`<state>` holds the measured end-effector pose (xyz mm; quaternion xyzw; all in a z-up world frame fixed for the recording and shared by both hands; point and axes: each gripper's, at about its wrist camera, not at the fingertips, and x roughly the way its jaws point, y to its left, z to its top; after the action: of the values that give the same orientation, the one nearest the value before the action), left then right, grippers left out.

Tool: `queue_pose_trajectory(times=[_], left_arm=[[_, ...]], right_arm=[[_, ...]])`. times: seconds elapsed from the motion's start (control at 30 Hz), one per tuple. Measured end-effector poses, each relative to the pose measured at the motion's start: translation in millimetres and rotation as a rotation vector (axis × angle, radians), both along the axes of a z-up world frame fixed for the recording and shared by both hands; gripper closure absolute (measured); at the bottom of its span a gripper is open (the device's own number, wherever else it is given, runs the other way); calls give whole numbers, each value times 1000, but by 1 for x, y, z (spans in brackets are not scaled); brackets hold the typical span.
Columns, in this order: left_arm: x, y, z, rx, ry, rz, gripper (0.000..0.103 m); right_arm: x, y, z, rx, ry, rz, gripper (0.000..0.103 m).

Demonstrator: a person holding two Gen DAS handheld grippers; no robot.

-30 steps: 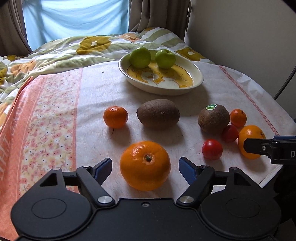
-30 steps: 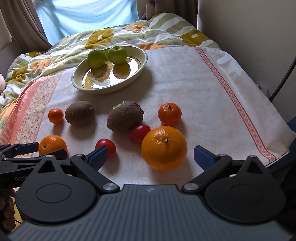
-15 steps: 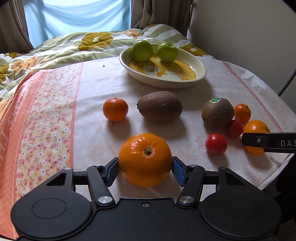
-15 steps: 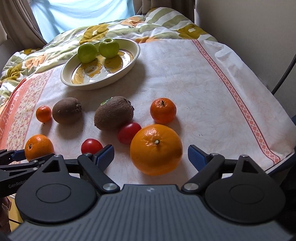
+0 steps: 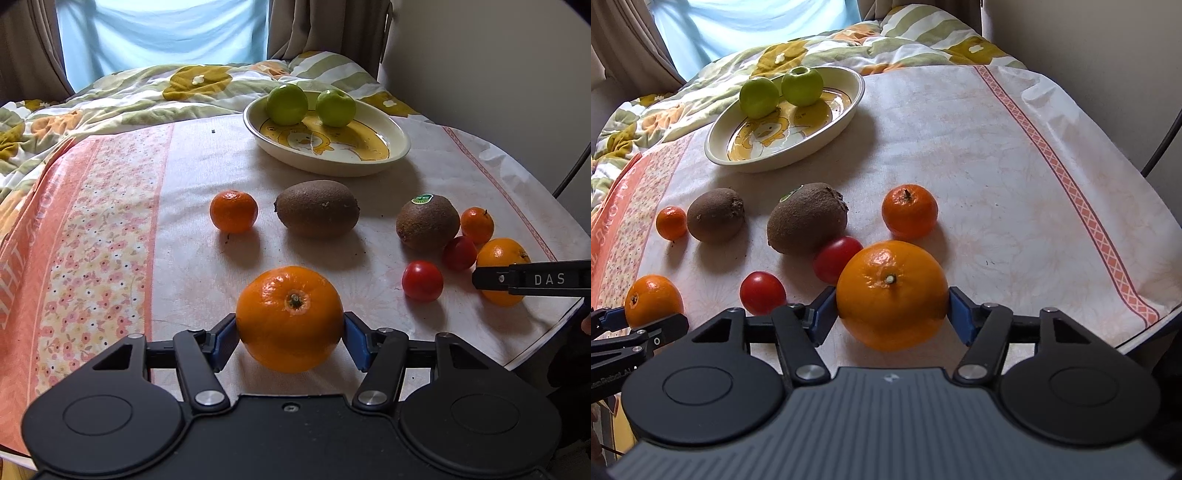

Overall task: Organize fruits
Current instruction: 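Close the left tool on a large orange while the right tool grasps another orange, then carry both oranges into the duck bowl beside the apples and open both tools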

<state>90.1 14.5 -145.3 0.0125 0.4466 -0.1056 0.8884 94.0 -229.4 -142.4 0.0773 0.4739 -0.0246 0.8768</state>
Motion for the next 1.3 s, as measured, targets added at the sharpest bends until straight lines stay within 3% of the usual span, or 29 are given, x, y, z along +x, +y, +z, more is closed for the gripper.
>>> queue_pose_trajectory(times=[0.33,0.73,0.97,1.3], left_arm=[[-12,2,24,-20,-29,4,39],[-24,7,81,-41,-111,7,39],[-8,3,107,-51,-172,-7,39],[60,-11,114,-41,-187,15,39]], right_arm=[[-10,-2,18,27,-26,-9,25],[-22,7,88,37,-133,24,25],[7,7,117,55,-188,44,25],[82,5,118,72,-192,126,25]])
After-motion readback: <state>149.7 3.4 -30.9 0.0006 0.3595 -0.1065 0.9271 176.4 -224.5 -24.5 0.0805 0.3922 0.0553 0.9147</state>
